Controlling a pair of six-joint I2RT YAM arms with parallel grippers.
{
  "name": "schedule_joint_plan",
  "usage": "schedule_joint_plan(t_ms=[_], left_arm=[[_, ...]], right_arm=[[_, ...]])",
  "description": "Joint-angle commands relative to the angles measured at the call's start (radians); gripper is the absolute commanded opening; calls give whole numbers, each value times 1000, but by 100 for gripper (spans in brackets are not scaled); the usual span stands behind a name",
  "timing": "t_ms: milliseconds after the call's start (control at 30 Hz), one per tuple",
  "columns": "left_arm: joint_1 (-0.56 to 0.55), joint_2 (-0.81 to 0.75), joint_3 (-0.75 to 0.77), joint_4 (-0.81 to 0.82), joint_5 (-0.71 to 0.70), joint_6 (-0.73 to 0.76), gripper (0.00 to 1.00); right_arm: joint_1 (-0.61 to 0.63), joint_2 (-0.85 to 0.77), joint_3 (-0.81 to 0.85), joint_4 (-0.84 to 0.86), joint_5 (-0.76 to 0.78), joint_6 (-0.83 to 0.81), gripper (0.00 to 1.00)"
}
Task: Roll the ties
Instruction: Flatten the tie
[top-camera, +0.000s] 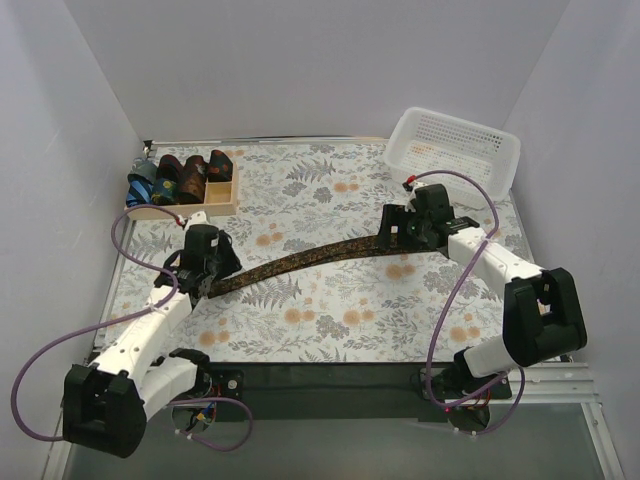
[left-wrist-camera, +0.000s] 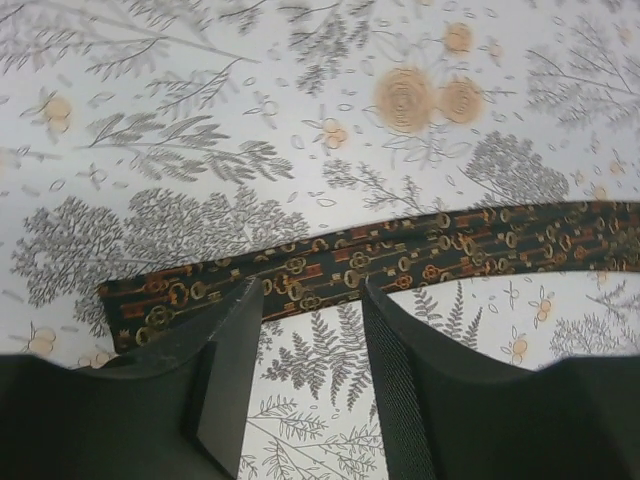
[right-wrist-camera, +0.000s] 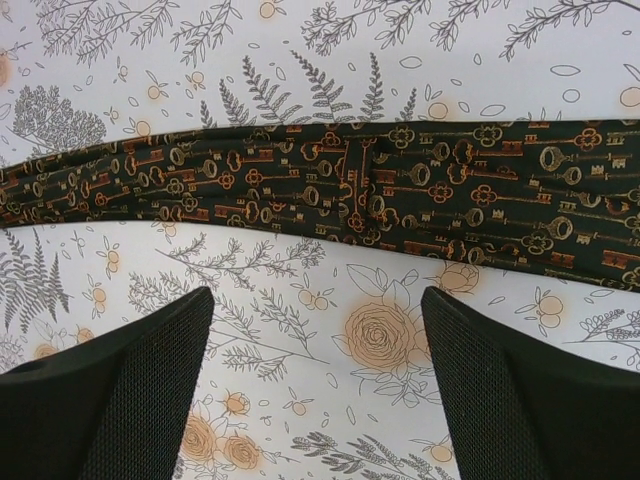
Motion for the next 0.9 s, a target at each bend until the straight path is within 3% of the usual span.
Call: schedule_joint_plan(t_ms=[0, 367, 667, 867], left_arm=[[50, -17, -20, -78, -29, -146, 40], [158, 81, -90, 47, 25, -164, 31], [184, 208, -61, 115, 0, -71, 29], [184, 369, 3, 153, 83, 7, 29]], right_arm=[[-24, 19, 15, 63, -32, 27, 76], [-96, 146, 41, 124, 0, 93, 66], [-187, 239, 15, 168, 60, 160, 65], [-289, 267, -2, 135, 81, 165, 66]])
